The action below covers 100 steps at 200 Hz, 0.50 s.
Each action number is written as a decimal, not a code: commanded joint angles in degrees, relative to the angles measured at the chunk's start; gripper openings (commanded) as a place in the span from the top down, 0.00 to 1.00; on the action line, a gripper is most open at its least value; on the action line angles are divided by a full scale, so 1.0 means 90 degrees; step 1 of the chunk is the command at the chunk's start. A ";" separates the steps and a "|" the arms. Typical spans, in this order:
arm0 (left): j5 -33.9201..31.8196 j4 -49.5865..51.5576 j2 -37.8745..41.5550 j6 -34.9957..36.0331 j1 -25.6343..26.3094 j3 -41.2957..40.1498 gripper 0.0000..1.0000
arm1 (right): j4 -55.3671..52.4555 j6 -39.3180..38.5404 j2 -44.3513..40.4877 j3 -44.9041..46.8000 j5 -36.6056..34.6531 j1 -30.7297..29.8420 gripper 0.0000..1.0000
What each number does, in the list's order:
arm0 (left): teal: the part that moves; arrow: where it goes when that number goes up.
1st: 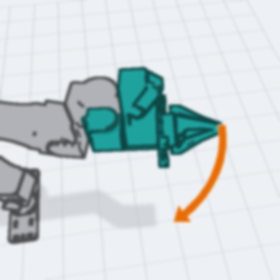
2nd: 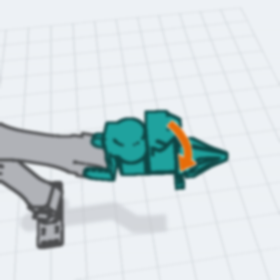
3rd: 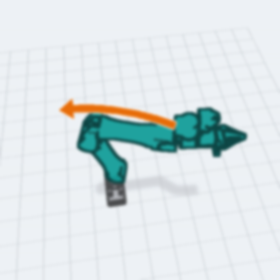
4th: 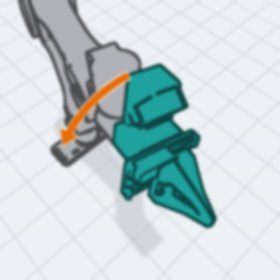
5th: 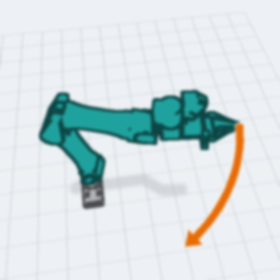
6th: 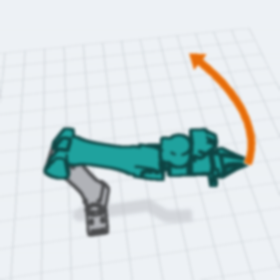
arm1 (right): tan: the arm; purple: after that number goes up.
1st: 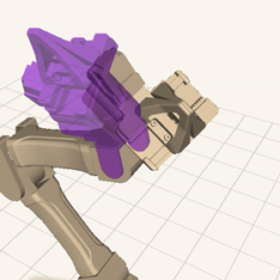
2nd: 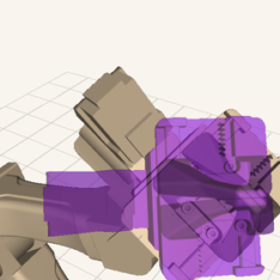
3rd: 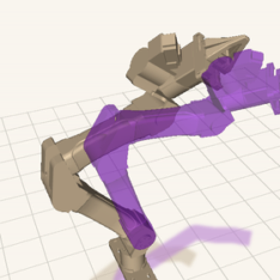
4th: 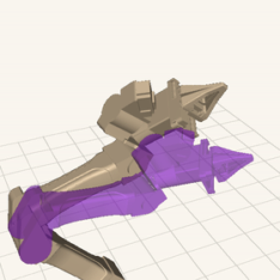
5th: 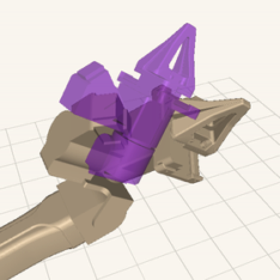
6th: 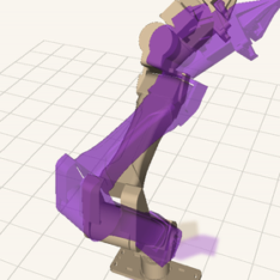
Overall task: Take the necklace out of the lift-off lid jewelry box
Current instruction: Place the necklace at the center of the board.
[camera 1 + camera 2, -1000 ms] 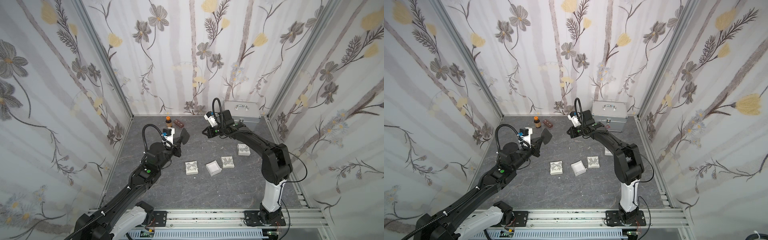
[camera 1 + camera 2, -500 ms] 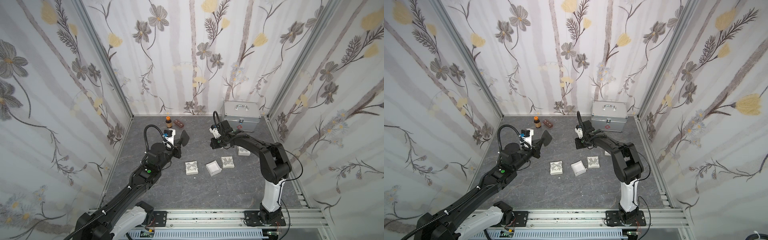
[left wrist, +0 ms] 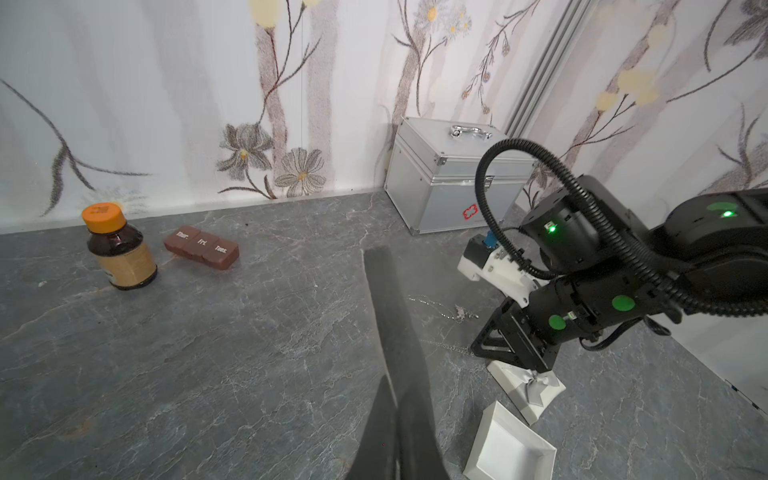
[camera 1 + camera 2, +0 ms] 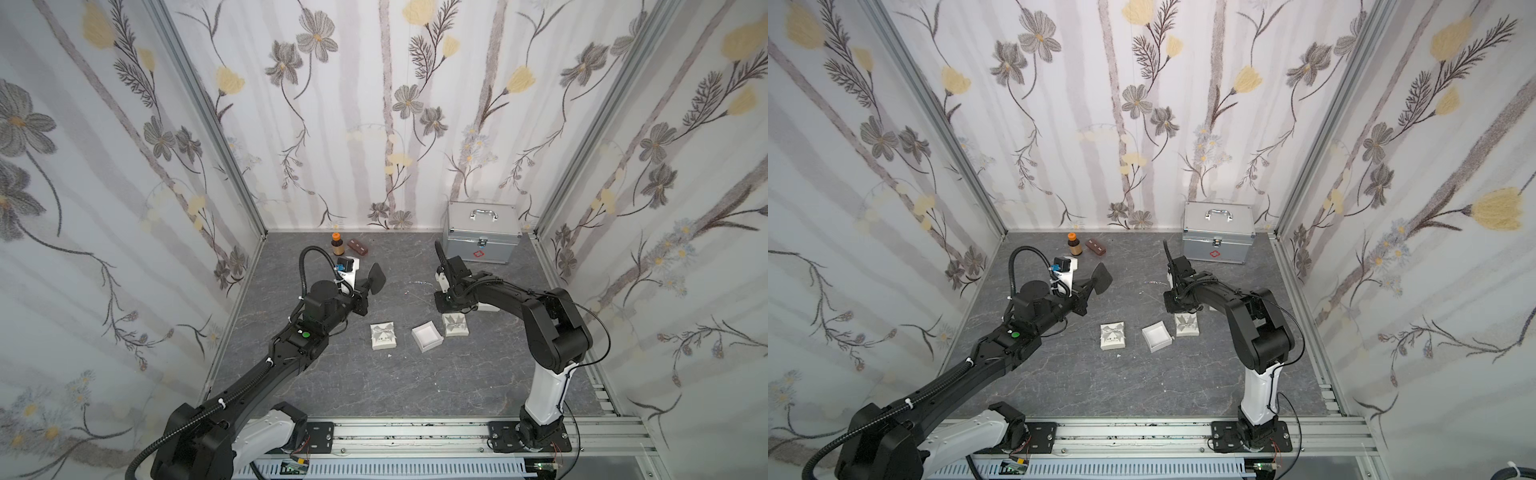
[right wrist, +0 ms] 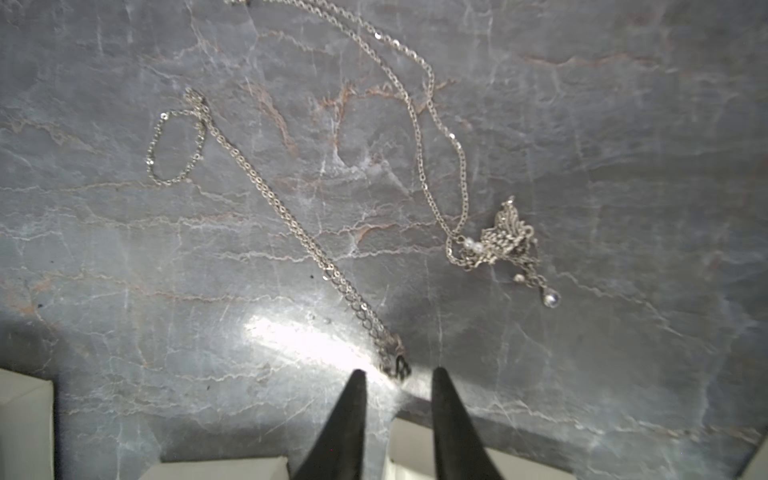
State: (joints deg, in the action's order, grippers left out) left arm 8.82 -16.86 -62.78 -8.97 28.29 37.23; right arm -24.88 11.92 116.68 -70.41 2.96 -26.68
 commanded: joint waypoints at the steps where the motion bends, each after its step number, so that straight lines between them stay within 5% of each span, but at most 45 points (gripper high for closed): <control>1: 0.0243 -0.0286 -0.0146 -0.0008 -0.0012 0.0113 1.00 | -0.0055 0.0045 -0.0184 0.0009 -0.0388 -0.0005 0.54; 33: 0.0539 -0.0251 -0.0322 0.0042 -0.0009 0.0283 1.00 | -0.0128 -0.0150 -0.0519 0.0063 -0.0314 0.0003 0.47; 100: 0.2736 -0.0220 -0.0388 0.0068 -0.0018 0.0608 1.00 | 0.1654 -0.1429 -0.3144 0.1418 0.3456 -0.0083 0.35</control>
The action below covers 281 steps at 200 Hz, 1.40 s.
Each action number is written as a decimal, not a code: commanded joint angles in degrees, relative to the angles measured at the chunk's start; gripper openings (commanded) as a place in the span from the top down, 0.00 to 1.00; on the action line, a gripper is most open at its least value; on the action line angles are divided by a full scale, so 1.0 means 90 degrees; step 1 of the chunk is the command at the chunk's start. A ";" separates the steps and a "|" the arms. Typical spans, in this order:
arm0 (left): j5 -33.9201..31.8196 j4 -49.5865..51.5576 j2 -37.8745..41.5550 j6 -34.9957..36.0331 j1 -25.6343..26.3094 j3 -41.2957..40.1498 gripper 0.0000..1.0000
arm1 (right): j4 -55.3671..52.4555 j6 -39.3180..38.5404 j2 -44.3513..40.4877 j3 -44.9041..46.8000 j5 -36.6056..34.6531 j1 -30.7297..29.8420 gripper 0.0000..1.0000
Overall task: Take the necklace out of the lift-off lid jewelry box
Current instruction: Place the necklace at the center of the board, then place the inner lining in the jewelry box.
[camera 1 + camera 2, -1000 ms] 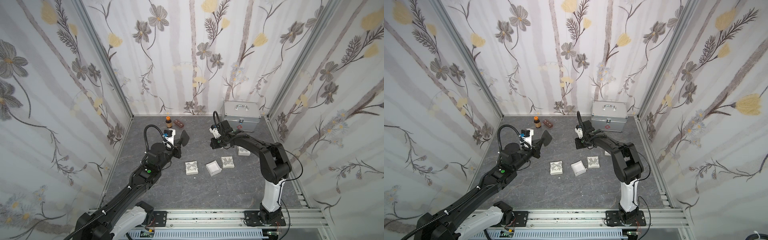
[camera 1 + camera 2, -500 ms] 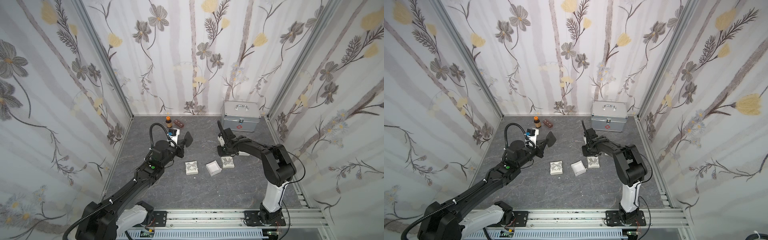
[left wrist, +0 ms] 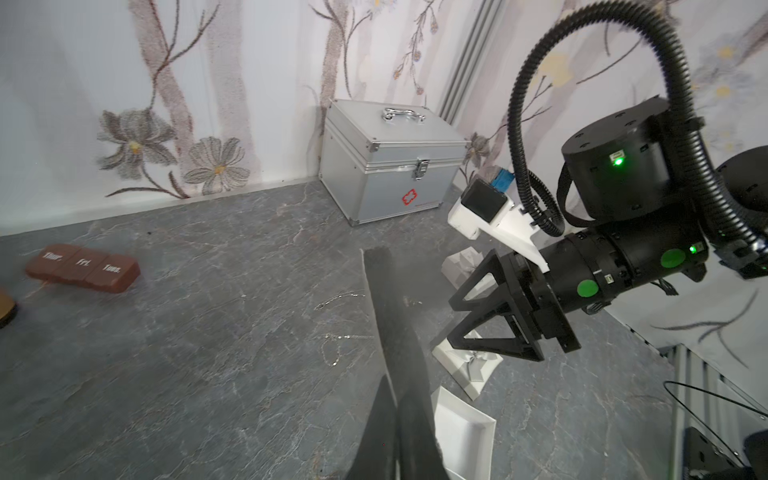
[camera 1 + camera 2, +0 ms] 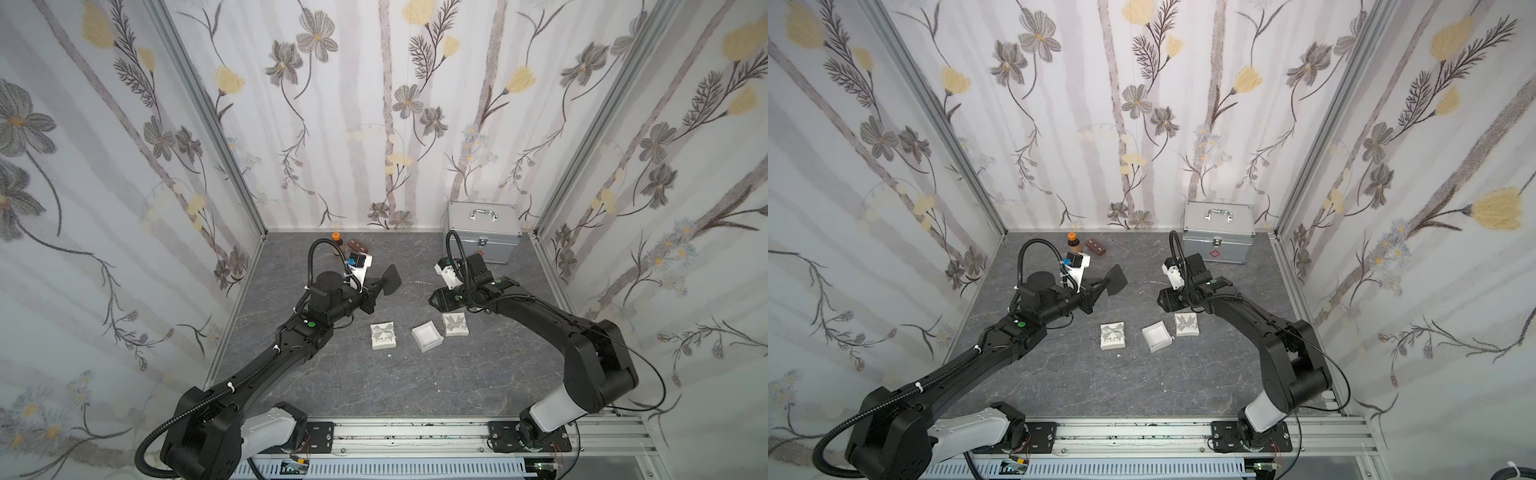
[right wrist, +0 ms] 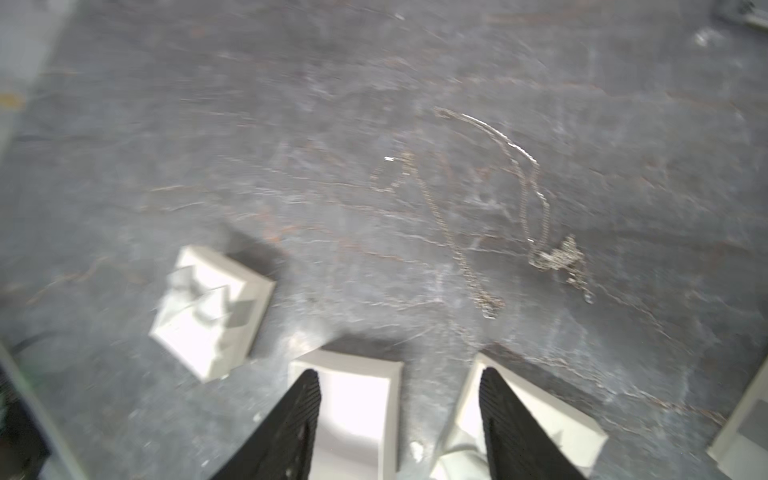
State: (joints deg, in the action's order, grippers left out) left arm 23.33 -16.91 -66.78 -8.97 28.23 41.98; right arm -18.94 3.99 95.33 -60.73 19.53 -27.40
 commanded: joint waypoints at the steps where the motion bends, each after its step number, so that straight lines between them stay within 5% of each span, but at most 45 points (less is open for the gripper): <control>1: 0.1170 -0.0218 0.0057 0.0073 -0.0011 0.0081 1.00 | 0.1022 -0.0549 -0.0814 0.0361 0.1646 -0.0003 0.34; 69: 0.3241 -0.1003 -0.0045 -0.0406 -0.0013 0.0314 1.00 | 0.2378 -0.0190 -0.1891 0.0883 0.4041 -0.0005 0.30; 126: 0.3941 -0.1852 -0.0244 -0.0861 -0.0016 0.0291 1.00 | 0.2834 0.0161 -0.1842 0.0869 0.4415 -0.0079 0.44; 156: 0.3970 -0.2002 -0.0314 -0.0966 -0.0015 0.0293 1.00 | 0.2933 0.0254 -0.1881 0.0907 0.4486 -0.0126 0.59; 183: 0.3935 -0.1969 -0.0343 -0.0913 -0.0012 0.0287 1.00 | 0.2961 0.0369 -0.1958 0.0918 0.4214 -0.0121 0.95; 199: 0.3766 -0.1629 -0.0372 -0.0744 -0.0015 0.0323 0.91 | 0.2847 0.0445 -0.2007 0.0918 0.3803 -0.0125 1.00; 229: 0.2926 -0.0933 -0.0198 -0.0329 -0.0014 0.0085 0.42 | 0.2107 0.0354 -0.1977 0.0898 0.2846 -0.0112 1.00; 281: 0.0839 0.1306 -0.0032 0.1103 0.0394 -0.0104 0.34 | 0.0062 0.0188 -0.1065 0.0652 0.1360 -0.0107 1.00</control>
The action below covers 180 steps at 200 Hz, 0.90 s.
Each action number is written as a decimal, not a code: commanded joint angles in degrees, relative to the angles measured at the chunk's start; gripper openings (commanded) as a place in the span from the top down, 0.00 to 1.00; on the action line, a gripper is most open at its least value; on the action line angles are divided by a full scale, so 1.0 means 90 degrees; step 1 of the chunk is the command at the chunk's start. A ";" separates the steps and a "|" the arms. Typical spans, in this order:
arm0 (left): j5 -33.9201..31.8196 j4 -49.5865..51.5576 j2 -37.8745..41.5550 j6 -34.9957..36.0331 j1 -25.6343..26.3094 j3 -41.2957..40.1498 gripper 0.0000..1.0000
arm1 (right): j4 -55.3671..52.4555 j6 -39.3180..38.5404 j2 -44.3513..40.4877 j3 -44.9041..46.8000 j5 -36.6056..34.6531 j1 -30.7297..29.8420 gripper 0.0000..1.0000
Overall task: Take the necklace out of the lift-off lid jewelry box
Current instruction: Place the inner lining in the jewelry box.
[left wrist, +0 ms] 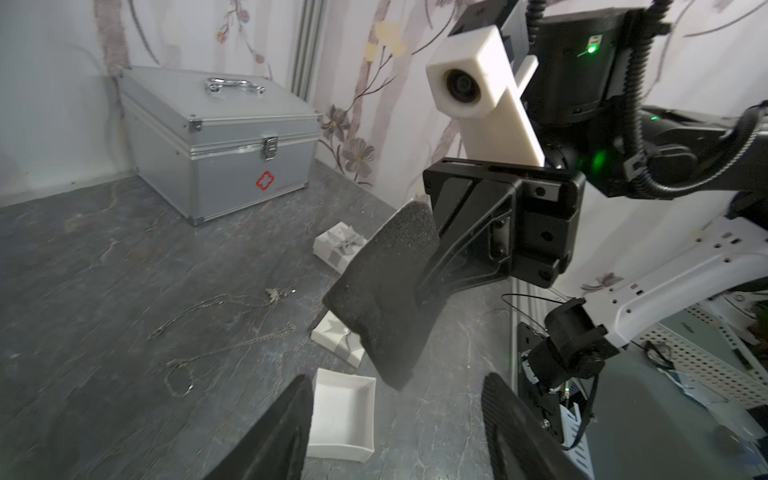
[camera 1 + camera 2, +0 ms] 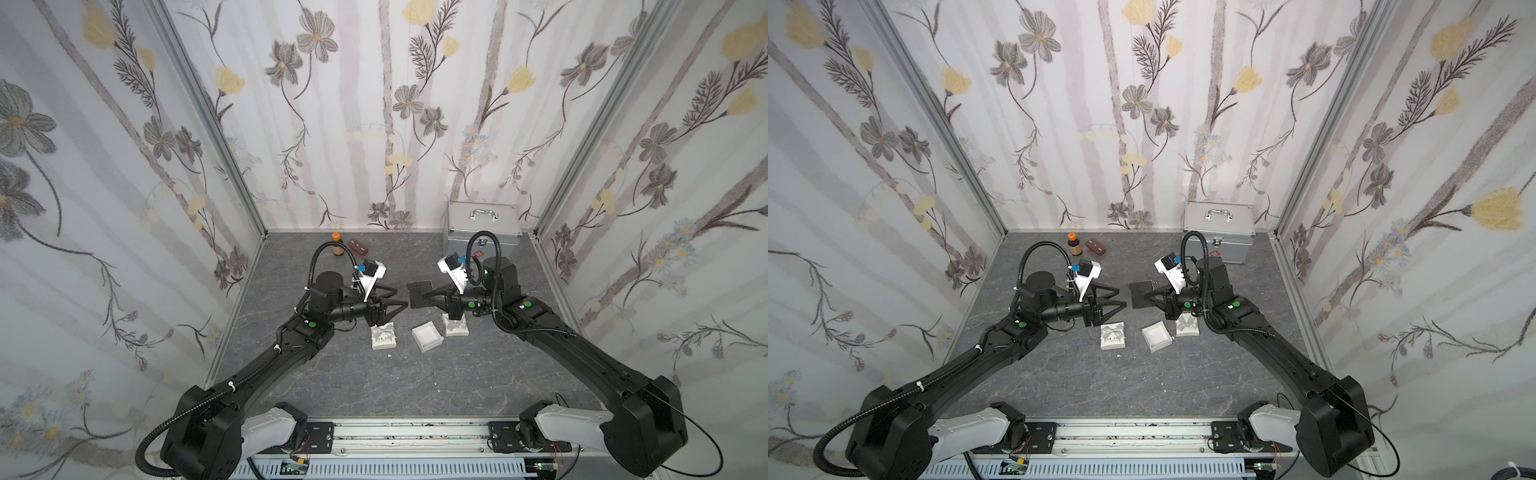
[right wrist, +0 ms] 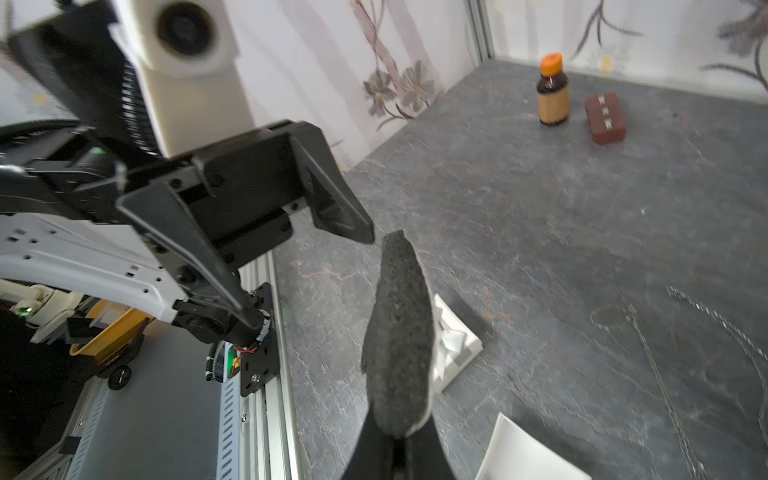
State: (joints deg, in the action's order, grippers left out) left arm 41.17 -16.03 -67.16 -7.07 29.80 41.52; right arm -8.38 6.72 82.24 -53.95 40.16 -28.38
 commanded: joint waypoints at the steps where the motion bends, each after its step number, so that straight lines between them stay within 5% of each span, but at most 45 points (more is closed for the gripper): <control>1: -0.1174 0.1226 0.0005 0.0907 0.0231 -0.0058 0.34 | -0.1125 -0.0104 0.0416 -0.0105 -0.0964 -0.0004 1.00; 73: -0.1981 0.1270 -0.0909 0.1176 0.1310 -0.0297 0.36 | -0.1530 0.0429 0.1943 -0.0049 -0.1386 -0.0048 1.00; 180: -0.2189 0.1186 -0.2619 0.1500 0.1874 0.0247 0.47 | -0.1795 0.0428 0.1925 0.0052 -0.1284 -0.0065 1.00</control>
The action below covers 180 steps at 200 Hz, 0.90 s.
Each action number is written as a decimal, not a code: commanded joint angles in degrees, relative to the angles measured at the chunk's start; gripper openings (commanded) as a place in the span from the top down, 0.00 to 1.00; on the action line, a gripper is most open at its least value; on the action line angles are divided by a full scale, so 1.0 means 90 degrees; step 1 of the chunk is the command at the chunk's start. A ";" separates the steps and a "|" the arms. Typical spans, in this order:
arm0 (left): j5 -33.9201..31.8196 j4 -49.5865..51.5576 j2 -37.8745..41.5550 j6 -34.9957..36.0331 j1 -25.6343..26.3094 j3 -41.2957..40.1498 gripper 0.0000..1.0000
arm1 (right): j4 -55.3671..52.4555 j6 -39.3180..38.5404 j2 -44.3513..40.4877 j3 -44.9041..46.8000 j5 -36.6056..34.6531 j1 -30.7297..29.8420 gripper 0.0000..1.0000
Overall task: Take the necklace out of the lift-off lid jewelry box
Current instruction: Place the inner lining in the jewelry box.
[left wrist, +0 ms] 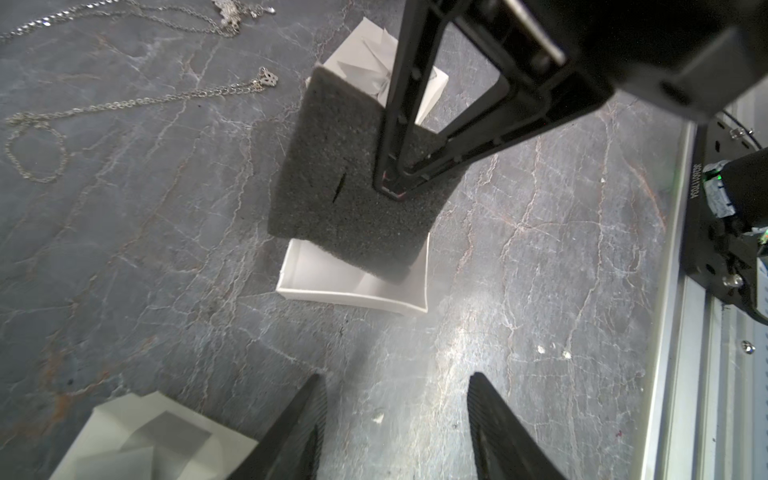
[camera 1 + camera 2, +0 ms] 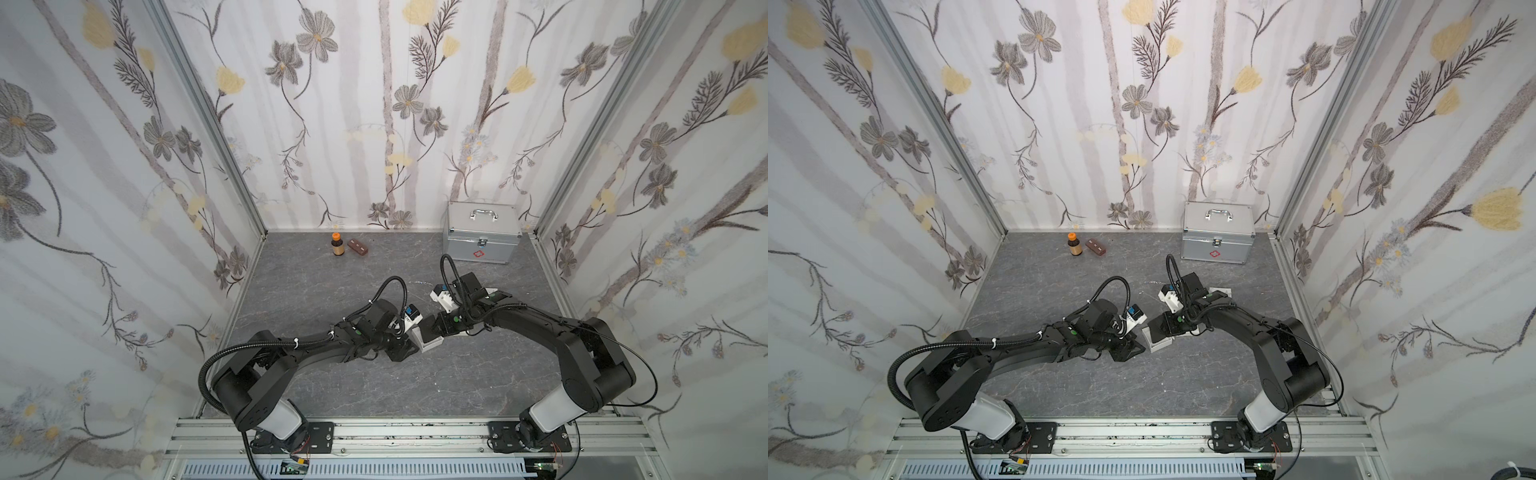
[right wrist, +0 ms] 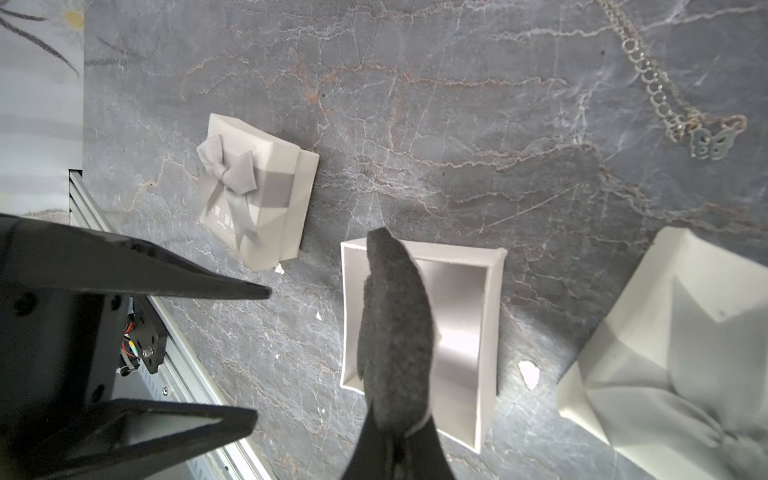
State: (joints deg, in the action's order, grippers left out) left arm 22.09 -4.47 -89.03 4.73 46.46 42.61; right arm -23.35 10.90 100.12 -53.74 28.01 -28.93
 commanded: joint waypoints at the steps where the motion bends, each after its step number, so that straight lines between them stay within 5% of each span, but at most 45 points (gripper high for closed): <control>1: -0.0065 -0.0099 -0.0196 0.0188 0.0023 0.0127 0.47 | -0.0136 -0.0042 -0.0070 0.0031 0.0064 -0.0006 1.00; 180: -0.0775 -0.0369 -0.1241 0.0404 0.0018 0.0685 0.62 | 0.0086 0.0034 0.1010 -0.0387 0.0023 -0.0218 1.00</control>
State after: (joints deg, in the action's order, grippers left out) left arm 16.88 -5.39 -99.94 7.73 46.76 48.64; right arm -24.25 10.90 108.31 -56.75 28.34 -30.41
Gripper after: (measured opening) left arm 0.384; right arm 0.048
